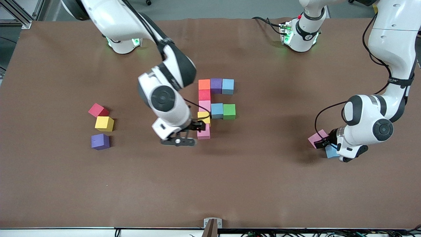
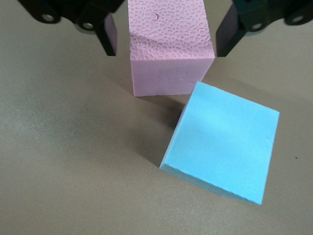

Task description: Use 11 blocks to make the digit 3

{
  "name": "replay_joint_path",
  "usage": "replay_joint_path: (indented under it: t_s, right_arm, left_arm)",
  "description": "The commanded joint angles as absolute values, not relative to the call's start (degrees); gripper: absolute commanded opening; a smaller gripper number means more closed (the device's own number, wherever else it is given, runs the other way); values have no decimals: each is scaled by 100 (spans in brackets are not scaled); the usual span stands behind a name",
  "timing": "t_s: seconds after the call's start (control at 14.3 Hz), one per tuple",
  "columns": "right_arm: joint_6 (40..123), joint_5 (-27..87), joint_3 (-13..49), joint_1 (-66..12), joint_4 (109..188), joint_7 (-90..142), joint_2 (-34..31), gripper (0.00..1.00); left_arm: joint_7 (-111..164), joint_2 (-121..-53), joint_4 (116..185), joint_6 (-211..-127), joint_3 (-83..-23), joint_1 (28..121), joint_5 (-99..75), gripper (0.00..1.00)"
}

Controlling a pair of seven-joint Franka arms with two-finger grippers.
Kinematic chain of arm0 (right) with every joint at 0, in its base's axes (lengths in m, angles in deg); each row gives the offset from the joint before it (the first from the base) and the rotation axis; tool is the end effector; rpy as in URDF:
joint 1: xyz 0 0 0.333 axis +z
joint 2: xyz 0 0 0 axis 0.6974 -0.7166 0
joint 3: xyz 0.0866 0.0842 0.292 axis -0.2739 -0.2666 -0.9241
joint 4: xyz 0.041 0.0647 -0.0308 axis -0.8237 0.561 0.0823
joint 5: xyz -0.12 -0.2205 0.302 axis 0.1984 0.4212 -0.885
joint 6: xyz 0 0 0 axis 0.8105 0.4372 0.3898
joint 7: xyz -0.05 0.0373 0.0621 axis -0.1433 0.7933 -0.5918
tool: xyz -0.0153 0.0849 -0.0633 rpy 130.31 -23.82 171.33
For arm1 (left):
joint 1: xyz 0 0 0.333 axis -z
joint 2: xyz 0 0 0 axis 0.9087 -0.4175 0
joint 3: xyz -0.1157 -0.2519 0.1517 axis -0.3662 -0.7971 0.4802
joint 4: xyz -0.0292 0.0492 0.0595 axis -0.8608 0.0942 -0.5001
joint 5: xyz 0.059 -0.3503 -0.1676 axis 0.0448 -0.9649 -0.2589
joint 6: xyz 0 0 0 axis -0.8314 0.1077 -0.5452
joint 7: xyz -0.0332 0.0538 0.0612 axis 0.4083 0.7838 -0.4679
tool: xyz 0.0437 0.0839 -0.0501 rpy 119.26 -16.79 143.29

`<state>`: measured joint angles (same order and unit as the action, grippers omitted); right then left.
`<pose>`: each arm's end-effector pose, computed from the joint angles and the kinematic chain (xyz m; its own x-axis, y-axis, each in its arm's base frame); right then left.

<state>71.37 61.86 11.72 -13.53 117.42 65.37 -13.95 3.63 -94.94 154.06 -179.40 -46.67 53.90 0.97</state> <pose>0.6258 0.3876 0.4169 0.9963 -0.0752 -0.0420 -0.0786 -0.9932 -0.0860 0.6387 0.0051 0.2152 0.8762 0.4557 -0.1570 0.4593 -0.8882 -0.0144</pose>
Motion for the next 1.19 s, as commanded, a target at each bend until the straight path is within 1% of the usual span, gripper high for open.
replay_joint_path:
  t_s: [0.0, 0.07, 0.21, 0.35, 0.42, 0.63, 0.7, 0.91, 1.12]
  right_arm:
    - [6451, 6202, 1103, -1714, 12047, 6110, -716, 100]
    - [6247, 6193, 1103, -1820, 12056, 6073, -584, 100]
    - [5913, 6193, 1103, -2022, 12143, 6055, -259, 100]
    - [5640, 6193, 1103, -2180, 12362, 6020, 136, 100]
    - [5543, 6193, 1103, -2259, 12520, 6020, 364, 100]
    - [5331, 6202, 1103, -2750, 13152, 5408, 1198, 100]
    - [5331, 6202, 1103, -2961, 13364, 5135, 1462, 100]
    - [5331, 6211, 1103, -3585, 13848, 4494, 2026, 100]
    - [5331, 6220, 1103, -4113, 13911, 3973, 2142, 100]
  left_arm:
    - [357, -9558, 15356, -17936, -4680, 5425, 192, 74]
    - [305, -9558, 15356, -17936, -4680, 5434, 192, 67]
    - [182, -9479, 15338, -17892, -4732, 5443, 131, 47]
    - [-317, -9400, 15285, -17865, -4846, 5512, 113, 32]
    - [-781, -9365, 15285, -17857, -4995, 5548, 104, 30]
    - [-2276, -9382, 15145, -17857, -5557, 5653, 113, 29]
    - [-2732, -9417, 15066, -17857, -5689, 5749, 113, 25]
    - [-4033, -9610, 14715, -17857, -5700, 6320, 104, 25]
    - [-5484, -9899, 14294, -17865, -5691, 6943, 139, 24]
